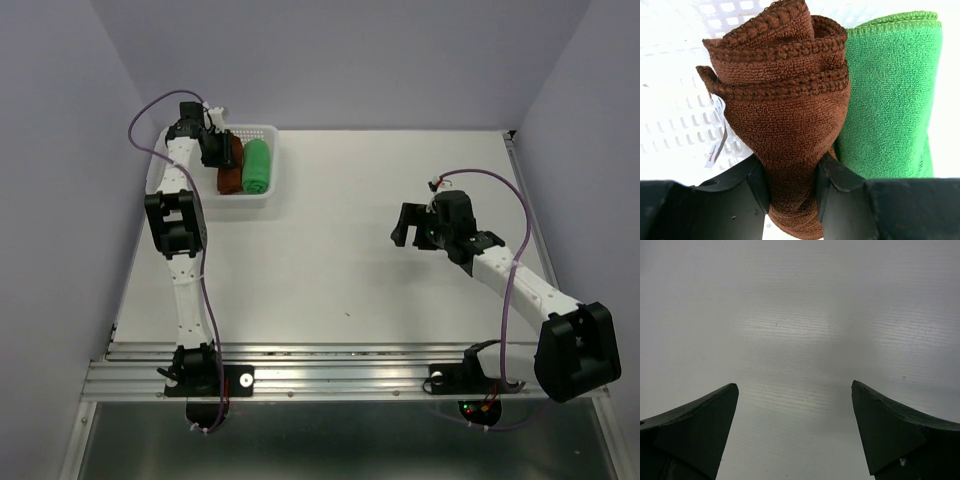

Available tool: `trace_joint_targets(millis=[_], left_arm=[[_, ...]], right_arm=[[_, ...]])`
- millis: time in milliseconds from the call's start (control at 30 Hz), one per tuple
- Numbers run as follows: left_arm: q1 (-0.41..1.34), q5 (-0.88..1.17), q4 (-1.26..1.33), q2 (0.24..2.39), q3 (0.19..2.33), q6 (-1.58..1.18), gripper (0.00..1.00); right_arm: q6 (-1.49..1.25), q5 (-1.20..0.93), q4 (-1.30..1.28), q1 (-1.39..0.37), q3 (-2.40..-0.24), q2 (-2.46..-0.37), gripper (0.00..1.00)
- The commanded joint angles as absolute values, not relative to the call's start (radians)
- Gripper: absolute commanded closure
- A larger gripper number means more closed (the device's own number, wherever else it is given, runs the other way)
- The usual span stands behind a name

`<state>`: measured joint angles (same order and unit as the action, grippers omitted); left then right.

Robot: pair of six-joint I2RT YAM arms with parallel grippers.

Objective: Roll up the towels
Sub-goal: Place the rolled towel into the container

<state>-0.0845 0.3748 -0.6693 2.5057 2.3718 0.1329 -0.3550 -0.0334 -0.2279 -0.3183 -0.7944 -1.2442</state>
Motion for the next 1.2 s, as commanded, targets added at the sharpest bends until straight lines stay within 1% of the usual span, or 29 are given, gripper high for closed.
trace_joint_targets(millis=[0,100,133,200,233,267,400,567,633,667,733,800,833,900,967,1000,1167], left_arm=[[-0.068,0.364,-0.655,2.503,2.416,0.133,0.58],[-0.061,0.345,-0.655,2.503,2.419,0.118,0.54],[-0.061,0.333,-0.658,2.502,2.421,0.109,0.50],[-0.061,0.315,-0.660,2.496,2.418,0.103,0.47],[-0.061,0.311,-0.663,2.493,2.418,0.101,0.41],[-0.060,0.313,-0.664,2.493,2.418,0.101,0.39],[-0.055,0.318,-0.670,2.487,2.418,0.109,0.36],[-0.051,0.314,-0.678,2.470,2.418,0.106,0.35],[-0.051,0.308,-0.680,2.454,2.418,0.103,0.34],[-0.051,0.302,-0.680,2.448,2.419,0.100,0.31],[-0.051,0.296,-0.683,2.431,2.421,0.100,0.31],[-0.051,0.293,-0.683,2.412,2.421,0.094,0.27],[-0.051,0.290,-0.681,2.407,2.421,0.092,0.15],[-0.051,0.285,-0.678,2.396,2.421,0.090,0.13],[-0.051,0.293,-0.678,2.382,2.424,0.089,0.03],[-0.049,0.296,-0.675,2.376,2.422,0.089,0.02],[-0.051,0.317,-0.676,2.358,2.431,0.083,0.01]], right_arm=[[-0.348,-0.017,-0.215,-0.318,-0.824,-1.236,0.00],[-0.350,-0.020,-0.215,-0.318,-0.824,-1.230,0.00],[-0.350,-0.020,-0.216,-0.318,-0.822,-1.230,0.00],[-0.350,-0.018,-0.215,-0.318,-0.822,-1.224,0.00],[-0.350,-0.018,-0.216,-0.318,-0.821,-1.221,0.00],[-0.350,-0.018,-0.216,-0.318,-0.819,-1.220,0.00],[-0.351,-0.021,-0.215,-0.318,-0.822,-1.220,0.00],[-0.353,-0.028,-0.216,-0.318,-0.818,-1.216,0.00],[-0.353,-0.028,-0.216,-0.318,-0.818,-1.213,0.00],[-0.353,-0.029,-0.216,-0.318,-0.819,-1.213,0.00],[-0.353,-0.034,-0.215,-0.318,-0.821,-1.213,0.00],[-0.353,-0.034,-0.216,-0.318,-0.821,-1.212,0.00],[-0.353,-0.035,-0.215,-0.318,-0.821,-1.212,0.00],[-0.351,-0.037,-0.216,-0.318,-0.821,-1.212,0.00],[-0.351,-0.038,-0.216,-0.318,-0.819,-1.210,0.00],[-0.351,-0.040,-0.215,-0.318,-0.821,-1.210,0.00],[-0.351,-0.037,-0.216,-0.318,-0.822,-1.203,0.00]])
